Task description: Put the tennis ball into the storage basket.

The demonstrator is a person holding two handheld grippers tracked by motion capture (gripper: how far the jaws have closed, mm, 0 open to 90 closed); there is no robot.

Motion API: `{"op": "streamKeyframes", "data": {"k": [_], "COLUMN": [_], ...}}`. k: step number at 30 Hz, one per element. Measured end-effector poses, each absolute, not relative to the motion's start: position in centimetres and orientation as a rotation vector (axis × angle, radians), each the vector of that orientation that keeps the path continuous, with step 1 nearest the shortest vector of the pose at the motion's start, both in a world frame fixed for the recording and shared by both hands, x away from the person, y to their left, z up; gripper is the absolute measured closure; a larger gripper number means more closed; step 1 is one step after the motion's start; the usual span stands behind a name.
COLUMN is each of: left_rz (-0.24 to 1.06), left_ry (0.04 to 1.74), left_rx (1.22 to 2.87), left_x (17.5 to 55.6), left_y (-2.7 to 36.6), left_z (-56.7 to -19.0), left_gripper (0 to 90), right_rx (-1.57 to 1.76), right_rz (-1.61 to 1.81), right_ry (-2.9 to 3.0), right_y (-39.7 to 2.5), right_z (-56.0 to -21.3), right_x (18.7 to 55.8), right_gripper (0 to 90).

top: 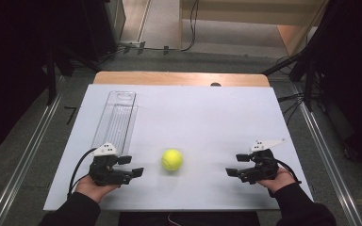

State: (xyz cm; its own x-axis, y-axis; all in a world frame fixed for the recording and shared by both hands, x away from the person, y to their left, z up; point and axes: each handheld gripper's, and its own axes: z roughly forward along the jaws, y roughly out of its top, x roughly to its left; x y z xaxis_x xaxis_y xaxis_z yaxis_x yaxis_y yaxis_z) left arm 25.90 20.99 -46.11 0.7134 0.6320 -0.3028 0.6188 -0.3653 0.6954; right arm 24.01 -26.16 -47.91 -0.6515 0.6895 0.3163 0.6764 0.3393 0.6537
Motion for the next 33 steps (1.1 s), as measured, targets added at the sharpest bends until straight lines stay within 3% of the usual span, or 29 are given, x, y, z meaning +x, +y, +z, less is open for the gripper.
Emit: {"op": "streamKeyframes", "data": {"k": [33], "left_rz": [0.013], "left_ry": [0.919], "left_rx": [2.096], "left_x": [25.96], "left_y": [21.05], "left_z": [-46.42], "left_gripper": [28.8], "right_rx": [1.298], "right_rz": [1.219], "right_ry": [2.567], "right_y": [-26.19], "right_z": [-47.96], "right_x": [23.82], "right_gripper": [19.7]}}
